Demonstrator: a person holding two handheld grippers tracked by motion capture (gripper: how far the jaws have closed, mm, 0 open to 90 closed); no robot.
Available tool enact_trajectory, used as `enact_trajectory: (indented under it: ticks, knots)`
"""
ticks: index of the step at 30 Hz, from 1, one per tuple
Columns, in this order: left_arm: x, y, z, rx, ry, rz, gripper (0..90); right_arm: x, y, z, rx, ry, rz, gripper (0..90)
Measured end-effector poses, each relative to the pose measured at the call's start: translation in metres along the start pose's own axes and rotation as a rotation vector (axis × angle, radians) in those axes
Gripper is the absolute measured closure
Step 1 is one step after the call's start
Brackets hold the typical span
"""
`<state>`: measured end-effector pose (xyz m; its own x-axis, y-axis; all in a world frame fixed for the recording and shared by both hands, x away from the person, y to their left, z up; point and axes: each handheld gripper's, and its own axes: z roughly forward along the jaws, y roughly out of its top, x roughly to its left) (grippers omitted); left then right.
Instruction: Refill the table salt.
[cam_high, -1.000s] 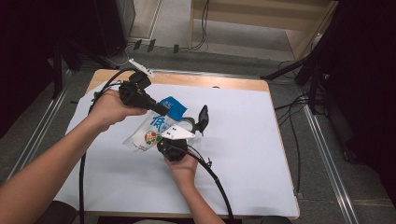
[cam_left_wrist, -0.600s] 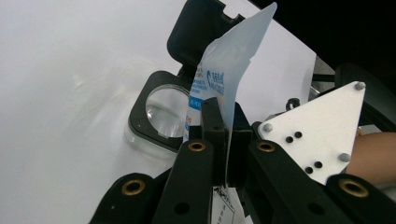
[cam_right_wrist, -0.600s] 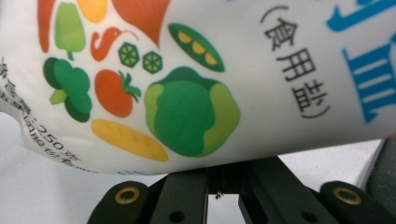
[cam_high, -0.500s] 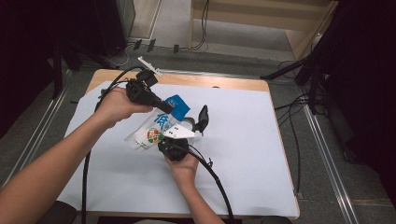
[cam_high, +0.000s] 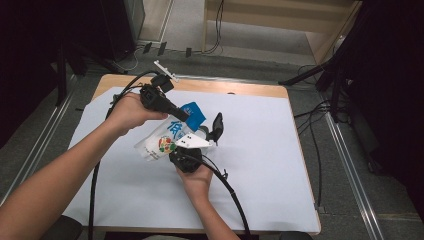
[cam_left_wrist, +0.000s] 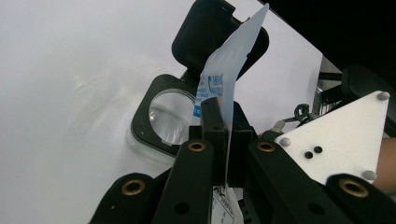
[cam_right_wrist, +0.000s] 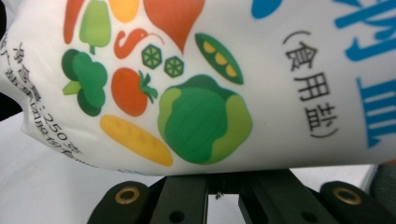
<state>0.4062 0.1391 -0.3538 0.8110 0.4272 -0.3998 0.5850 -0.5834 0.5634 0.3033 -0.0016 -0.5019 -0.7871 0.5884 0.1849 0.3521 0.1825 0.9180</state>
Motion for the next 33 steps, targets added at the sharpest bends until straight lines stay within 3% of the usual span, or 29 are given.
enact_trajectory:
  ticks: [33]
  knots:
    - [0.000, 0.010, 0.014, -0.004, 0.023, -0.015, 90.0, 0.002, 0.006, 0.003, -0.039, 0.018, 0.044, 90.0]
